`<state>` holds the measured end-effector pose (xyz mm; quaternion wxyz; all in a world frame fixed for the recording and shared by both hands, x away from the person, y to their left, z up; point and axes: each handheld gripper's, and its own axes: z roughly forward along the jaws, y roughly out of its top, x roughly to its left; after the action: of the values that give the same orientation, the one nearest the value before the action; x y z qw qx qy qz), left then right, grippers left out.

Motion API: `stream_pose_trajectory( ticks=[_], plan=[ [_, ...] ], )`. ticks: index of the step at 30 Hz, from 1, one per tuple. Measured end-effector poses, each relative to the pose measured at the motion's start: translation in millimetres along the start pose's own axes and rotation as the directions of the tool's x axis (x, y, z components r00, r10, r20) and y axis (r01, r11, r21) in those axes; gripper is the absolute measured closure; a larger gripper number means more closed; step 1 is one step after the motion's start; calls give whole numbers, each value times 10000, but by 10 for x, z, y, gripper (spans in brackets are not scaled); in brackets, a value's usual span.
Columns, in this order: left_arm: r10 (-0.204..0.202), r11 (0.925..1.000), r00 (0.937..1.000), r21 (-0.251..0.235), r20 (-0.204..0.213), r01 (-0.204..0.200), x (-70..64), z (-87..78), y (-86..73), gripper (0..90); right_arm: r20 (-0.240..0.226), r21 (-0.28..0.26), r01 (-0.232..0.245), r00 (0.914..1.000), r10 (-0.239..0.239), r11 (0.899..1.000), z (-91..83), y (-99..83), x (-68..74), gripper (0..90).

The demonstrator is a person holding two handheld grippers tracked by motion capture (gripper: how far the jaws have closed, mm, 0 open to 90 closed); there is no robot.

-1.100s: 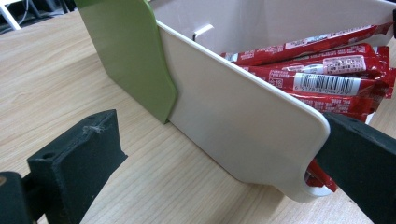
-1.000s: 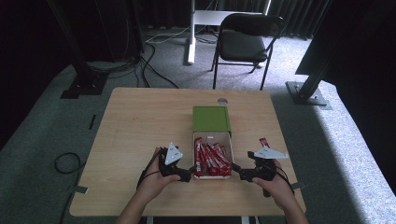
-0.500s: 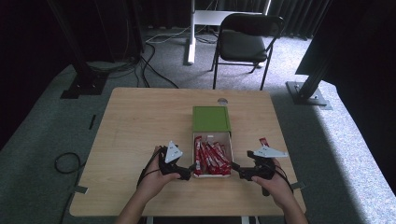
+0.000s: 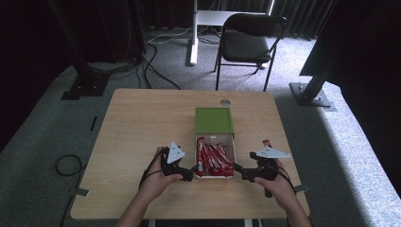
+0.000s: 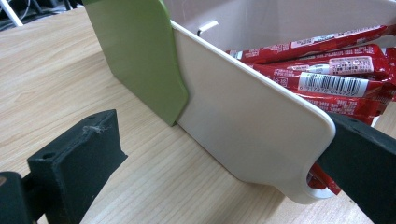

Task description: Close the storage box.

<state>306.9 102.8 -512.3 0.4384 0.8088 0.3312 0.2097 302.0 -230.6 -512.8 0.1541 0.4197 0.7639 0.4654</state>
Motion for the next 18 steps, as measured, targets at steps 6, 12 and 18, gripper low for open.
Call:
stream_pose_trajectory(
  ticks=[6,12,18],
  plan=[
    [-126,9999,9999,-12,-8,126,30,25,12,20,39,50,112,9999,-112,9999,19,29,-13,111],
    [-170,9999,9998,15,-60,170,74,62,34,20,85,33,75,9999,-76,10000,60,57,-39,111],
    [-160,9999,9998,62,-91,161,101,100,65,20,152,33,23,9999,-23,10000,95,93,-74,111]
  ],
)
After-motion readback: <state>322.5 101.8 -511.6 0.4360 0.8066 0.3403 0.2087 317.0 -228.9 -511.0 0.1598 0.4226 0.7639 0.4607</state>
